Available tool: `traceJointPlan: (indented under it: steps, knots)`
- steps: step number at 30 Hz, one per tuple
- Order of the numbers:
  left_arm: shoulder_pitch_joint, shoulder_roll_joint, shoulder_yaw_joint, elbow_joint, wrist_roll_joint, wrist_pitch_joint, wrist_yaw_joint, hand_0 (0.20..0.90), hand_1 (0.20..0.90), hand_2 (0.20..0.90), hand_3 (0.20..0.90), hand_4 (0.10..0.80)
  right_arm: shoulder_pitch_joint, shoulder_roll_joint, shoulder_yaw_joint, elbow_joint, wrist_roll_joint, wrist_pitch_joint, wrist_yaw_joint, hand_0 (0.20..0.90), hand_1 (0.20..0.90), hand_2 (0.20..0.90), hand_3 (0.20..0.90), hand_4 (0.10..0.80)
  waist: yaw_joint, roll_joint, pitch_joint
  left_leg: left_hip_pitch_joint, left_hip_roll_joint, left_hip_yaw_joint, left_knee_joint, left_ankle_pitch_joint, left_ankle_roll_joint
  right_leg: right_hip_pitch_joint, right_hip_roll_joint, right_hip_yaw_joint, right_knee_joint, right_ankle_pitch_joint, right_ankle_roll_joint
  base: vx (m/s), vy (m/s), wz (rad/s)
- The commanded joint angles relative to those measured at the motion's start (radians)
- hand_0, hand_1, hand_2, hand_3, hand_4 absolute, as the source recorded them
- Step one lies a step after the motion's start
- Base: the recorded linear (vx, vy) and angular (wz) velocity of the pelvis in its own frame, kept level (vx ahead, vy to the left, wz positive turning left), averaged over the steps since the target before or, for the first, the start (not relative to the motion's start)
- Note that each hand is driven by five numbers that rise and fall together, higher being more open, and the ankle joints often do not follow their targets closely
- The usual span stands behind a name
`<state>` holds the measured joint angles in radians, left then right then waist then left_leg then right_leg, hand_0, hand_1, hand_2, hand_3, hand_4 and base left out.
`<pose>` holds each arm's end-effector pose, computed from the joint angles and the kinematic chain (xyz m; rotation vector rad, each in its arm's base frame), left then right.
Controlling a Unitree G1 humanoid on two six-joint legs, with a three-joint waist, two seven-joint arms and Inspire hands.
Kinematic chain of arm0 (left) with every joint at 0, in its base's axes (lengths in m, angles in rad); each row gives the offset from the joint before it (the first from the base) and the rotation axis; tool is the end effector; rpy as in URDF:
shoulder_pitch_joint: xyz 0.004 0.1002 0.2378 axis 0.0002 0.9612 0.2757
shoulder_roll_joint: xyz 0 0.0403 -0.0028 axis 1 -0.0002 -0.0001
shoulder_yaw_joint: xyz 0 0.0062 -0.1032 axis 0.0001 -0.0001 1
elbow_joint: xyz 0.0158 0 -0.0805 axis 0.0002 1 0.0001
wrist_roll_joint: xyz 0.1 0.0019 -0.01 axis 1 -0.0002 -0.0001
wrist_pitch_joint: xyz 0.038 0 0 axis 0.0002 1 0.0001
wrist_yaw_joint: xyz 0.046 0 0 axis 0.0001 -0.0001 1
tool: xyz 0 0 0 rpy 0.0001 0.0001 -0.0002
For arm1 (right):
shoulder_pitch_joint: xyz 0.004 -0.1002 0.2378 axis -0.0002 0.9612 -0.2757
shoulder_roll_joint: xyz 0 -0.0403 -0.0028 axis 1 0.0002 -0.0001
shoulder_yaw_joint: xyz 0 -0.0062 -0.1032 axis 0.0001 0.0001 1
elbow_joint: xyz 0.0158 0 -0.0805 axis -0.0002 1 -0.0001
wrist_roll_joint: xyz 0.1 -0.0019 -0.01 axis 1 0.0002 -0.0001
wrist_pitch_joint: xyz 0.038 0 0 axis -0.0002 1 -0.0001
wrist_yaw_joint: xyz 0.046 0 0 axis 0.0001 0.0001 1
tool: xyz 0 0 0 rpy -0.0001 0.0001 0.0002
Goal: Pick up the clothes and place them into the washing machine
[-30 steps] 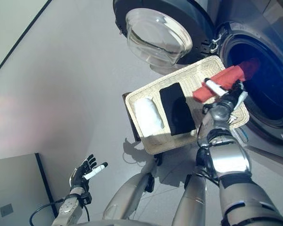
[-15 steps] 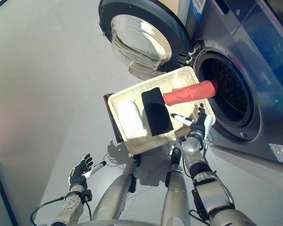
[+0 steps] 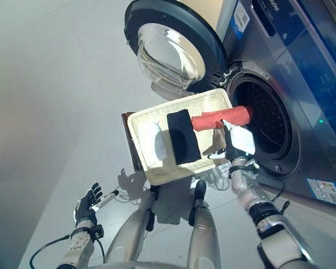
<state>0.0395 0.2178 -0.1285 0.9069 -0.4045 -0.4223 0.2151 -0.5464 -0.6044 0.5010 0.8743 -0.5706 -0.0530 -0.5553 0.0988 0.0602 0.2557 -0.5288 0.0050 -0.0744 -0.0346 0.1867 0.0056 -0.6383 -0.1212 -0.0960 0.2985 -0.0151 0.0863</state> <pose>0.1233 0.2097 -0.0834 -0.0200 0.5238 0.4020 0.2786 -0.2531 0.0367 -1.4352 -0.0413 -0.1767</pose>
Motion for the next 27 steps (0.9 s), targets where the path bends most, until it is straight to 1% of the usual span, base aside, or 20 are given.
traceJointPlan:
  steps: [1,2,3,4,5,9,10,15,27]
  knots:
    - [0.009,0.093,0.041,-0.051,-0.003,-0.053,-0.006,0.9,0.9,0.9,0.9,0.8,-0.156,-0.08,0.087,0.018,-0.162,0.047,-0.019,0.9,0.9,0.9,0.9,0.8,0.039,-0.019,0.01,0.01,-0.004,0.012,0.065,-0.103,-0.068,0.152,0.009,-0.022,-0.246,0.12,0.015,-0.019,0.007,0.04]
    - [0.013,0.095,0.04,-0.064,-0.009,-0.051,-0.009,0.9,0.9,0.9,0.9,0.8,-0.182,-0.078,0.094,0.041,-0.165,0.057,-0.017,0.9,0.9,0.9,0.9,0.8,0.043,-0.017,0.014,0.005,-0.003,0.011,0.067,-0.101,-0.069,0.147,0.01,-0.024,-0.243,0.119,0.014,-0.015,-0.001,0.04]
    - [0.012,0.096,0.032,-0.062,-0.023,-0.051,-0.019,0.9,0.9,0.9,0.9,0.8,-0.251,-0.088,0.176,0.127,-0.244,0.089,-0.03,0.9,0.9,0.9,0.9,0.8,0.055,-0.017,0.025,-0.002,0.0,0.009,0.071,-0.105,-0.071,0.138,0.014,-0.024,-0.232,0.111,0.012,-0.029,-0.002,0.05]
    - [0.004,0.096,0.026,-0.06,-0.028,-0.05,-0.02,0.9,0.9,0.9,0.9,0.8,-0.287,-0.085,0.2,0.165,-0.25,0.1,-0.027,0.9,0.9,0.9,0.9,0.8,0.057,-0.015,0.033,-0.01,0.001,0.007,0.074,-0.104,-0.072,0.131,0.015,-0.025,-0.227,0.109,0.011,-0.021,-0.003,0.04]
    - [0.003,0.095,0.028,-0.06,-0.028,-0.05,-0.02,0.9,0.9,0.9,0.9,0.8,-0.289,-0.084,0.202,0.167,-0.249,0.1,-0.028,0.9,0.9,0.9,0.9,0.8,0.056,-0.015,0.034,-0.01,0.001,0.007,0.075,-0.104,-0.072,0.131,0.015,-0.025,-0.227,0.109,0.011,-0.029,0.001,0.05]
    - [-0.026,0.094,0.003,-0.076,-0.065,-0.051,-0.019,0.9,0.9,0.9,0.9,0.8,-0.41,-0.082,0.277,0.295,-0.276,0.144,-0.028,0.9,0.9,0.9,0.9,0.8,0.067,-0.007,0.064,-0.038,0.001,-0.001,0.083,-0.096,-0.076,0.103,0.013,-0.039,-0.206,0.103,0.009,-0.033,-0.011,0.06]
    - [-0.028,0.098,-0.014,-0.119,-0.084,-0.048,-0.017,0.9,0.9,0.9,0.9,0.8,-0.458,-0.08,0.298,0.356,-0.264,0.161,-0.026,0.9,0.9,0.9,0.9,0.8,0.075,0.0,0.078,-0.05,0.001,-0.007,0.084,-0.091,-0.079,0.09,0.013,-0.046,-0.194,0.097,0.007,-0.018,-0.004,0.16]
    - [-0.035,0.099,-0.026,-0.145,-0.104,-0.041,-0.01,0.9,0.9,0.9,0.9,0.8,-0.53,-0.085,0.317,0.449,-0.244,0.198,-0.029,0.9,0.9,0.9,0.9,0.8,0.085,0.011,0.104,-0.086,-0.004,-0.021,0.104,-0.089,-0.08,0.057,0.01,-0.062,-0.161,0.081,0.003,0.002,-0.009,0.15]
    - [-0.049,0.102,-0.021,-0.154,-0.113,-0.033,0.015,0.9,0.9,0.9,0.9,0.8,-0.616,-0.114,0.341,0.489,-0.218,0.217,-0.038,0.9,0.9,0.9,0.9,0.8,0.09,0.03,0.144,-0.173,-0.016,-0.038,0.157,-0.104,-0.076,-0.038,0.005,-0.065,-0.093,0.064,-0.001,0.005,0.005,0.07]
